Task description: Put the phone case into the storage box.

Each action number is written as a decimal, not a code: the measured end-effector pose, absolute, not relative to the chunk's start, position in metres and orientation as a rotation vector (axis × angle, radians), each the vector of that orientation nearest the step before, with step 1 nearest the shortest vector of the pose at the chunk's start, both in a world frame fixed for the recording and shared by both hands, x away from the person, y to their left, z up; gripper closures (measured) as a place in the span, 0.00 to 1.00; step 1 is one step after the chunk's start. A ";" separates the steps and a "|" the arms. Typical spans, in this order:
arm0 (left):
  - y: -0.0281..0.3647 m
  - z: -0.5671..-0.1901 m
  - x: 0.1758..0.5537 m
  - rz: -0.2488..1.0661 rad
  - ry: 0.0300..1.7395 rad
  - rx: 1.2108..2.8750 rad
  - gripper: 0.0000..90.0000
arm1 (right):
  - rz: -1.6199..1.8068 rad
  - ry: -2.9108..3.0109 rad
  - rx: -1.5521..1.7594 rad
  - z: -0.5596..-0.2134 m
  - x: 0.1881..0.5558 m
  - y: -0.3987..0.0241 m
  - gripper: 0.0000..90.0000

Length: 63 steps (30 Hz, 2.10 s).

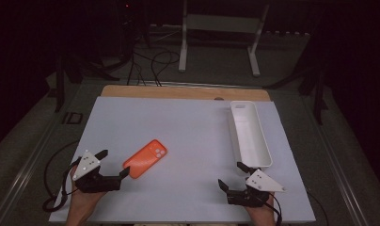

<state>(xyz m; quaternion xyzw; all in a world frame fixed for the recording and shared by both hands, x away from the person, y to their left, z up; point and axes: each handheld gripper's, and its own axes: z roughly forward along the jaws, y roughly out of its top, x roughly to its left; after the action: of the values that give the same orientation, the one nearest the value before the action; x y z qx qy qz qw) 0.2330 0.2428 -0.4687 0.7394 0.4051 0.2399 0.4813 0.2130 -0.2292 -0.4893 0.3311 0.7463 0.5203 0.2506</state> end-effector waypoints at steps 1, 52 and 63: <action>0.243 -0.469 0.232 0.585 0.993 1.802 0.01 | 1.415 2.030 0.899 -0.489 0.213 -0.230 0.12; 0.204 -0.486 0.283 0.456 1.087 2.225 0.00 | 1.425 2.010 0.923 -0.486 0.211 -0.234 0.12; 0.197 -0.496 0.297 0.385 1.093 2.323 0.00 | 1.424 2.011 0.924 -0.487 0.211 -0.233 0.12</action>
<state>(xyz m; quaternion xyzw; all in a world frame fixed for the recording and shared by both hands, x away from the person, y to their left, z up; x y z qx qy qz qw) 0.2974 0.1973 -0.4964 0.8618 0.4055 0.1428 0.2692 0.2107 -0.2329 -0.4866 0.3397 0.7393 0.5238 0.2523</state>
